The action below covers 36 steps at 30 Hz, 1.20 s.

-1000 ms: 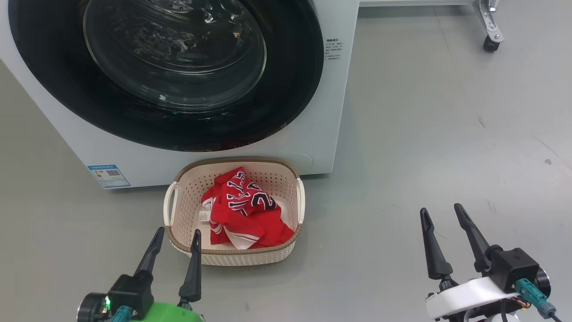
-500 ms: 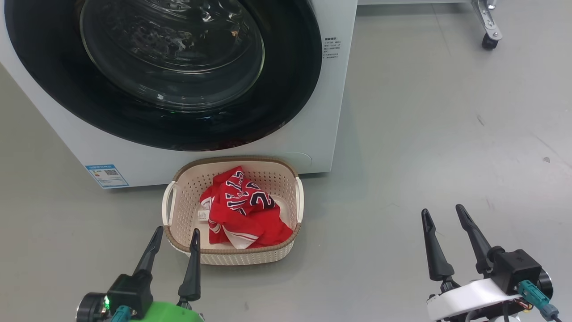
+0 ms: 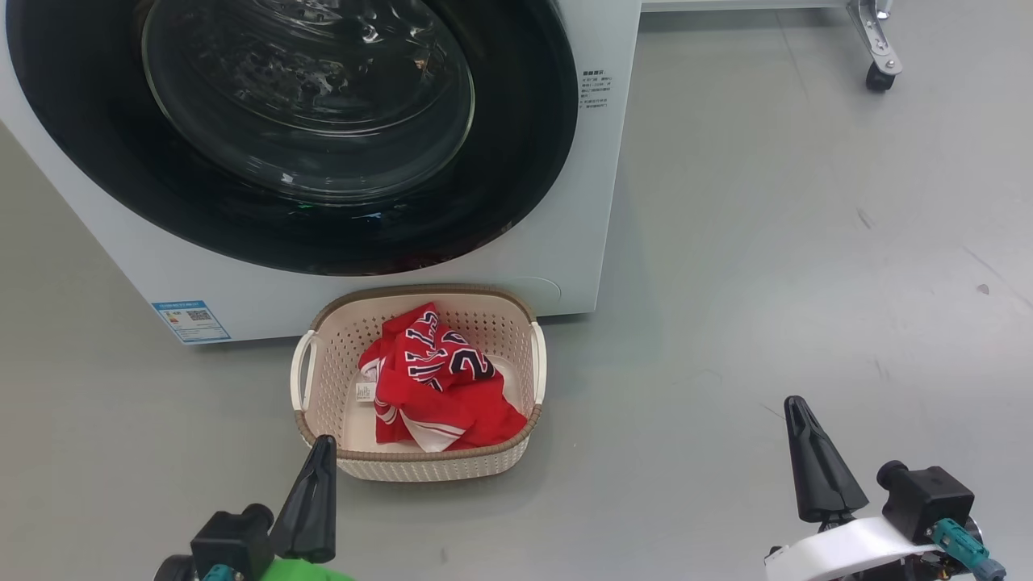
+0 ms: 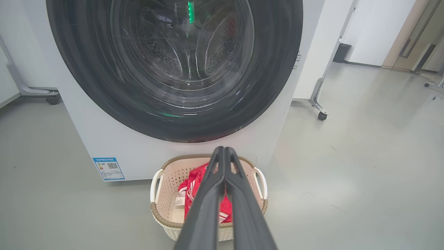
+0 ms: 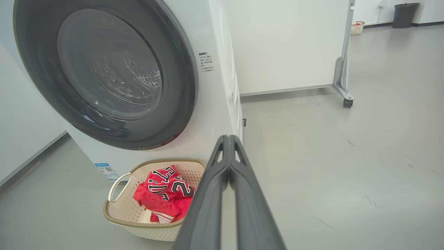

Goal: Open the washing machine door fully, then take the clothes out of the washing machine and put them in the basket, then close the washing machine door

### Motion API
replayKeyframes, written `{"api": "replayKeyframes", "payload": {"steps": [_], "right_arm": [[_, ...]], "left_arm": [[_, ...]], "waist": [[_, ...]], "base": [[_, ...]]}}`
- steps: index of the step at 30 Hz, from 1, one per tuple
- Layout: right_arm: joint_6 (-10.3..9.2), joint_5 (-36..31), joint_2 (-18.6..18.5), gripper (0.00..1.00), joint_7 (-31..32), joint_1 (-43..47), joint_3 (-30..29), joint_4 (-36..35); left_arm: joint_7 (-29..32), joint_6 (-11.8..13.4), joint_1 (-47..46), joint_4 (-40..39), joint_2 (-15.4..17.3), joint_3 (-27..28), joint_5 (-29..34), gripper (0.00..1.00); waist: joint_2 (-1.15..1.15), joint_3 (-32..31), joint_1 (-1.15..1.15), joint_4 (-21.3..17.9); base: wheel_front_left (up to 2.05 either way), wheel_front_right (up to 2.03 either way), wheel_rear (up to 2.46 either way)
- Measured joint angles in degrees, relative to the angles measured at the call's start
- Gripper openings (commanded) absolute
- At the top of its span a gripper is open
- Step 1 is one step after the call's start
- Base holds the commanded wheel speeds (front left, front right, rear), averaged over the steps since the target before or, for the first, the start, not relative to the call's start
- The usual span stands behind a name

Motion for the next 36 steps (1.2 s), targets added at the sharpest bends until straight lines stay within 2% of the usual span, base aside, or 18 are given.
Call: {"api": "replayKeyframes", "payload": {"steps": [36], "right_arm": [[1.56,29.2,-0.1,0.0,5.6,-2.0,-5.3,2.5]], "left_arm": [[6.0,-3.5,-0.5,1.1,0.1,6.3,-28.1,0.0]], "waist": [[0.0,-1.5,0.0,-0.8]], "base": [[0.0,0.0,0.0]]}}
